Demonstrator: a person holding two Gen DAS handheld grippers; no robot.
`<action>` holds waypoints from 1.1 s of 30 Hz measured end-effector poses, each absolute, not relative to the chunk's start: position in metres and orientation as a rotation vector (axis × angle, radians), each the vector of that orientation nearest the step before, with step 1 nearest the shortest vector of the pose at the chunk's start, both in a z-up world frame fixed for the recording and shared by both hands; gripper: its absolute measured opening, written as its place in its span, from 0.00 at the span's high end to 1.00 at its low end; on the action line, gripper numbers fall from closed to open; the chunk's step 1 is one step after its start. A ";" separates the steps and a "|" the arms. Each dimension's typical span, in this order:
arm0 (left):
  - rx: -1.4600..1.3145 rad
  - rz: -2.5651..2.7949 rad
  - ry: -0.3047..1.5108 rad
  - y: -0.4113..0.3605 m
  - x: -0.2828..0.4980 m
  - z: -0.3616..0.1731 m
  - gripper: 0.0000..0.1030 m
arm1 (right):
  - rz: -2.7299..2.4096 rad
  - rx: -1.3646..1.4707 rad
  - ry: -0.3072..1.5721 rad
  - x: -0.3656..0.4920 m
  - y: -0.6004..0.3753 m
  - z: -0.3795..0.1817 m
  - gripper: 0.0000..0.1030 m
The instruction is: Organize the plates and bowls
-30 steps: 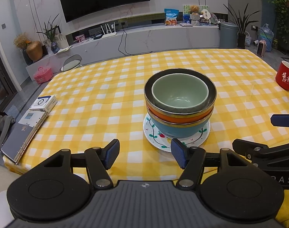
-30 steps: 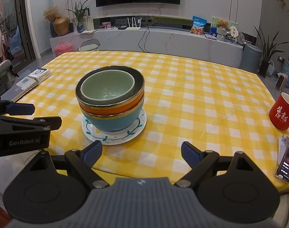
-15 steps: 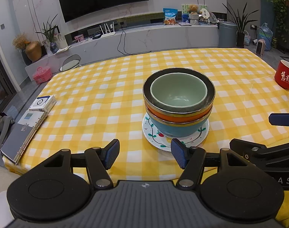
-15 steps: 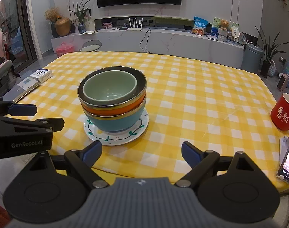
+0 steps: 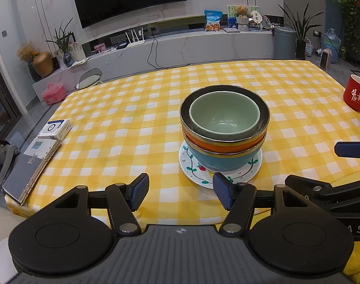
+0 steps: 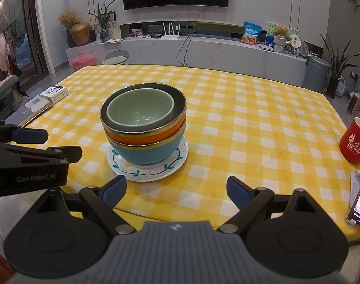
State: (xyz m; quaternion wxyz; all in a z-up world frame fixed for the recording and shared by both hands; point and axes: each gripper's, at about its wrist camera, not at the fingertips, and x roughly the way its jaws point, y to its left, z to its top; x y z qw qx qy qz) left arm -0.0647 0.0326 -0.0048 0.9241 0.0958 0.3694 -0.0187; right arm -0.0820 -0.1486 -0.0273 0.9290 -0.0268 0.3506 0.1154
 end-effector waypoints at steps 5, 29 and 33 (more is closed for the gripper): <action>0.195 -0.038 0.758 0.033 -0.065 -0.005 0.29 | 0.238 -0.055 0.717 -0.082 -0.149 -0.027 0.12; 0.198 -0.046 0.753 0.033 -0.065 -0.002 0.29 | 0.250 -0.049 0.725 -0.081 -0.147 -0.029 0.12; 0.196 -0.049 0.748 0.033 -0.065 -0.001 0.29 | 0.252 -0.049 0.726 -0.080 -0.147 -0.030 0.12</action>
